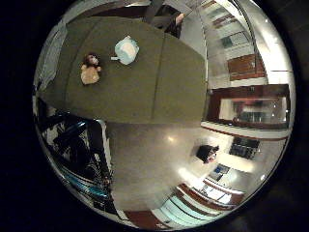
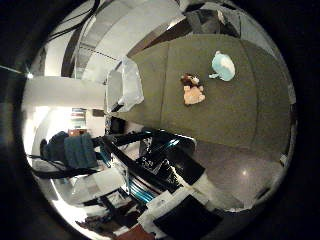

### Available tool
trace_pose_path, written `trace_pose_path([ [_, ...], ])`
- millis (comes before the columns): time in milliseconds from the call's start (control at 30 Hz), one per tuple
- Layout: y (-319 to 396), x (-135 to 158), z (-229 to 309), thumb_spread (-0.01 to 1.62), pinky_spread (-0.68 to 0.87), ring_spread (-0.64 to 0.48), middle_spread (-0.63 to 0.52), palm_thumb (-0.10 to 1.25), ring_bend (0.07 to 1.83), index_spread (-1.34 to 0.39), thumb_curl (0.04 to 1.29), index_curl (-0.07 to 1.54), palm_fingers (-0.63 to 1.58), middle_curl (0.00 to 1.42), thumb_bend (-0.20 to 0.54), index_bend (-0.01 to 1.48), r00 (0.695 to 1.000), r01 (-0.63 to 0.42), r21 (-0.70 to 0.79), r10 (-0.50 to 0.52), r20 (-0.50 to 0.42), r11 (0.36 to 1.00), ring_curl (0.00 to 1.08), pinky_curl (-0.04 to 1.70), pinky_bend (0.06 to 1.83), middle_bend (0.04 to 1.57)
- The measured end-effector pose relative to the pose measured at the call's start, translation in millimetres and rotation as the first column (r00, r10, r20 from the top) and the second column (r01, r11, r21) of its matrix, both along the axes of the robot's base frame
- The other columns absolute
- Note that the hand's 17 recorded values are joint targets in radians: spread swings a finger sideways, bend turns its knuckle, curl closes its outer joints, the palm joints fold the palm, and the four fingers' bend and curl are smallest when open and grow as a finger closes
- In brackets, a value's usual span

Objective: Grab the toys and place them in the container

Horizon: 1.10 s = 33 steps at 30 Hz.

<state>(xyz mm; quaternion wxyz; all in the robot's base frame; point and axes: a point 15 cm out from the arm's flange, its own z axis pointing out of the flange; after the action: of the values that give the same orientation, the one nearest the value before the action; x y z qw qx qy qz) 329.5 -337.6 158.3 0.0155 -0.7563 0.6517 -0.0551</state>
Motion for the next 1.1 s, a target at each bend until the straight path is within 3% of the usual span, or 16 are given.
trace_pose_path([
  [433, 25, 31, -4, 1.11, 0.37, 0.22, 0.11, 0.58, 0.21, -0.41, 0.31, 0.33, 0.1, 0.28, -0.024, 0.18, 0.998, 0.066, 0.034, -0.066, -0.001, 0.997, 0.25, 0.19, 0.41, 0.18],
  [733, -6, 118, 15, 1.11, 0.37, 0.21, 0.1, 0.55, 0.21, -0.4, 0.3, 0.32, 0.12, 0.28, -0.024, 0.18, 0.994, 0.107, 0.031, -0.108, 0.034, 0.994, 0.26, 0.18, 0.43, 0.18],
  [933, -26, 172, -29, 1.11, 0.37, 0.21, 0.11, 0.5, 0.23, -0.38, 0.29, 0.31, 0.12, 0.28, -0.025, 0.17, 0.99, 0.139, 0.049, -0.139, 0.007, 0.989, 0.26, 0.18, 0.45, 0.19],
  [1100, -34, 197, -85, 1.1, 0.38, 0.21, 0.12, 0.47, 0.25, -0.38, 0.28, 0.3, 0.11, 0.29, -0.025, 0.17, 0.989, 0.146, 0.066, -0.145, -0.031, 0.987, 0.27, 0.17, 0.48, 0.19],
])
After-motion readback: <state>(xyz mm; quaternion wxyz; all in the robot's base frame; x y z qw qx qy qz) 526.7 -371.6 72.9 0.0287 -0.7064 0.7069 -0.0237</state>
